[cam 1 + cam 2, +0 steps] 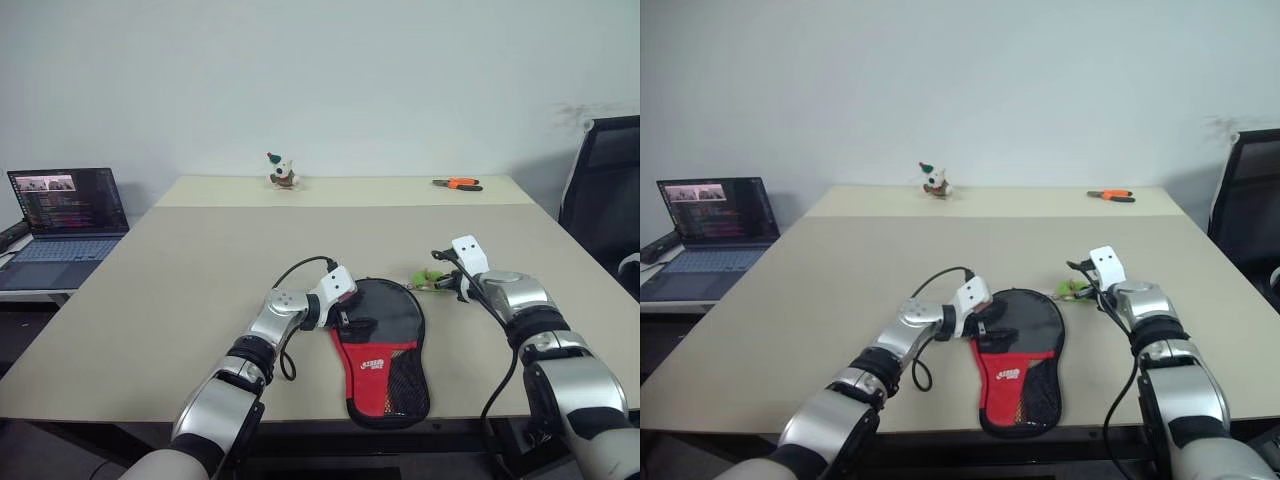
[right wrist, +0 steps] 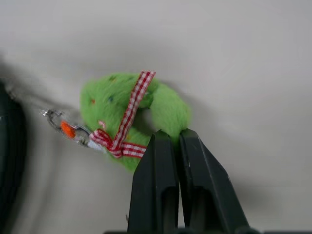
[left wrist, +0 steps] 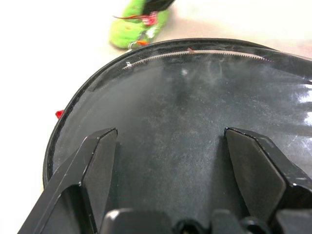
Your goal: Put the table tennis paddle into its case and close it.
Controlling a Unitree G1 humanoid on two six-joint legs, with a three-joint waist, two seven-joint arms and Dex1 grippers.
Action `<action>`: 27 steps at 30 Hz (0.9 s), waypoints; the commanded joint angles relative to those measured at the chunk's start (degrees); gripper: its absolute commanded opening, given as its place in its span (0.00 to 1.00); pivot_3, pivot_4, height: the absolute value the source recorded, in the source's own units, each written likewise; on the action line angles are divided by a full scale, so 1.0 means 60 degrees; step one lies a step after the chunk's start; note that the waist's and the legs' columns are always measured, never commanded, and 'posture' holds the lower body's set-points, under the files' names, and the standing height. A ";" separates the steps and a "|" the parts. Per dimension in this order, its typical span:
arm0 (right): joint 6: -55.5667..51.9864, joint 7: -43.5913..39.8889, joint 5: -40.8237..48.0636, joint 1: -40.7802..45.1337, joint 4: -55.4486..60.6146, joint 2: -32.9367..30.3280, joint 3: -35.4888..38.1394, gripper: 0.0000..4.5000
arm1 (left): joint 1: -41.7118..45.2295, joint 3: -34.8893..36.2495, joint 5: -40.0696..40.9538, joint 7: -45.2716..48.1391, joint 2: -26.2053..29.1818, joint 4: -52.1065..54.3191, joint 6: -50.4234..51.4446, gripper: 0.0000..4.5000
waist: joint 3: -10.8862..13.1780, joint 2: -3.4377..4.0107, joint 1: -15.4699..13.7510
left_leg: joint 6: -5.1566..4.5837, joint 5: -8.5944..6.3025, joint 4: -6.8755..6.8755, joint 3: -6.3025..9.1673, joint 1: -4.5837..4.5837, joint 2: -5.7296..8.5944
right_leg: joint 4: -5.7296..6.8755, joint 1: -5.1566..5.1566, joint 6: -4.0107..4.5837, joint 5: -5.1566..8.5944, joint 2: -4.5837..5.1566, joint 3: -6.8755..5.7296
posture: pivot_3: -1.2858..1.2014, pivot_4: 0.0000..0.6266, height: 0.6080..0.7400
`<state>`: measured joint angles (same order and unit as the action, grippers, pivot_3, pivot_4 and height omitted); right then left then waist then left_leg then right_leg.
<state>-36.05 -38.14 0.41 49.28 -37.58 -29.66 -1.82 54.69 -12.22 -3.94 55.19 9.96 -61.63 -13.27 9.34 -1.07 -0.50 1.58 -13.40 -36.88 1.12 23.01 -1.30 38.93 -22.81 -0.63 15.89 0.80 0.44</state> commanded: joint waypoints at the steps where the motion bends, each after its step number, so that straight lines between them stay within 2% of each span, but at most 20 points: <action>1: -0.2353 -0.1549 0.0916 -0.1837 0.4651 -0.1409 -0.0186 0.01 | -0.0271 -0.0517 -0.0649 0.0040 -0.0248 -0.0758 0.0090 0.85 | -0.0008 0.0014 -0.0081 | -0.0002 -0.0001 0.0000 0.0022 0.0004 0.0030 | -0.0001 0.0009 -0.0019 0.0014 -0.0015 0.0014 | 0.52 0.24 1.00; 5: -0.3921 -0.1979 0.1786 -0.3463 0.7845 -0.2443 0.0013 0.01 | -0.0088 -0.0511 -0.0770 0.0001 -0.0399 -0.0979 -0.0006 0.85 | -0.0012 0.0021 -0.0002 | -0.0045 -0.0026 -0.0011 0.0037 -0.0025 0.0120 | -0.0014 0.0068 -0.0099 0.0066 -0.0006 0.0069 | 0.52 0.24 1.00; 10: -0.4634 -0.2216 0.2452 -0.4716 0.9783 -0.3453 0.0265 0.01 | 0.0071 -0.0505 -0.0892 -0.0088 -0.0569 -0.1177 -0.0090 0.85 | -0.0010 0.0007 -0.0014 | -0.0043 -0.0026 -0.0022 0.0064 -0.0036 0.0125 | -0.0030 0.0102 -0.0122 0.0074 0.0013 0.0043 | 0.52 0.24 1.00; 16: -0.4618 -0.3011 0.3438 -0.6150 1.1392 -0.4708 0.0484 0.01 | 0.0149 -0.0515 -0.1023 -0.0190 -0.0725 -0.1304 -0.0140 0.85 | -0.0007 0.0000 -0.0109 | -0.0045 -0.0027 -0.0016 0.0065 -0.0023 0.0130 | -0.0059 0.0109 -0.0157 0.0084 0.0054 0.0041 | 0.52 0.24 1.00; 23: -0.4099 -0.3813 0.4363 -0.7451 1.2726 -0.5596 0.0656 0.01 | 0.0214 -0.0460 -0.1100 -0.0310 -0.0862 -0.1373 -0.0113 0.85 | -0.0006 -0.0009 -0.0149 | -0.0046 -0.0028 -0.0022 0.0074 -0.0025 0.0134 | -0.0079 0.0129 -0.0174 0.0079 0.0063 0.0027 | 0.52 0.24 1.00; 27: -0.3610 -0.4187 0.4668 -0.8105 1.3070 -0.6052 0.0845 0.01 | 0.0225 -0.0443 -0.1101 -0.0371 -0.0909 -0.1383 -0.0113 0.85 | -0.0008 -0.0008 -0.0148 | -0.0046 -0.0028 -0.0017 0.0088 -0.0031 0.0126 | -0.0157 0.0174 -0.0201 0.0063 0.0063 0.0011 | 0.52 0.24 1.00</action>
<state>-59.31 -61.34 26.58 1.21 38.37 -65.01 1.48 57.87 -12.22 -7.40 52.99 5.95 -67.17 -15.22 9.29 -1.12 -1.38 1.30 -13.57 -36.98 1.65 22.83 -0.53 37.93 -21.73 -1.87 16.25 1.20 0.51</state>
